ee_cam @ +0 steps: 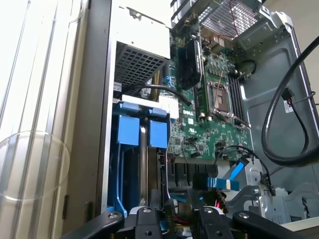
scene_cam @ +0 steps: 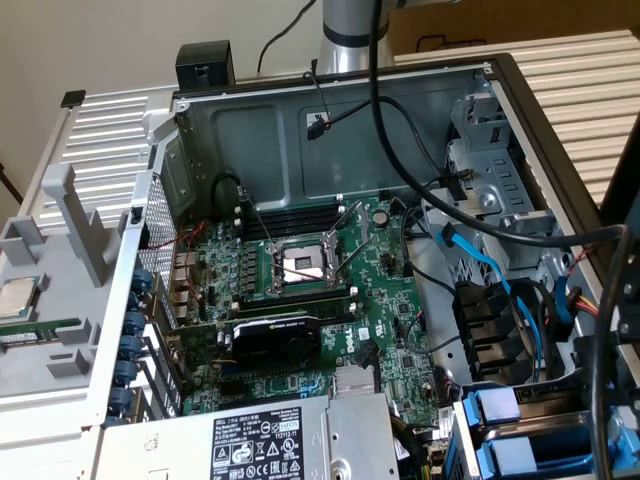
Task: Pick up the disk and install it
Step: 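Insert the first disk wire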
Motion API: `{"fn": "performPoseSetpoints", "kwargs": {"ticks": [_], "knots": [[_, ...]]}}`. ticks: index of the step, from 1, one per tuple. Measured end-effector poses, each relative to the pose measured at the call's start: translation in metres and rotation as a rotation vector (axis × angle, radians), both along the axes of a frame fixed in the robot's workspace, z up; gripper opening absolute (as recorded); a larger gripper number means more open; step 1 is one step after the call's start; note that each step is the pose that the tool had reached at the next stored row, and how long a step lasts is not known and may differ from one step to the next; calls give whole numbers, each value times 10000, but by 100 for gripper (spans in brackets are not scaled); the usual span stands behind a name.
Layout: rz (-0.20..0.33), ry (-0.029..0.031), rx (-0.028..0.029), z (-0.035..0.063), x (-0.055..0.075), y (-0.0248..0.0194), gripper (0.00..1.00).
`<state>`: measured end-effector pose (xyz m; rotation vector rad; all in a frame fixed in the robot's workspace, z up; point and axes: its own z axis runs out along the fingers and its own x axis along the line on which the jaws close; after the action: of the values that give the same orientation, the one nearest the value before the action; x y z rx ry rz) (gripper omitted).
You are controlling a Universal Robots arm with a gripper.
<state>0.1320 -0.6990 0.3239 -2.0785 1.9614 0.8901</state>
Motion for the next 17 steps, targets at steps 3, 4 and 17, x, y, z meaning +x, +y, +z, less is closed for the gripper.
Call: {"fn": "performPoseSetpoints", "kwargs": {"ticks": [3, 4, 17], "knots": [[6, 0, 3, -1, -23, 7, 34], [8, 0, 3, -1, -29, 9, 34], [28, 0, 68, 1, 24, 13, 34]]}}
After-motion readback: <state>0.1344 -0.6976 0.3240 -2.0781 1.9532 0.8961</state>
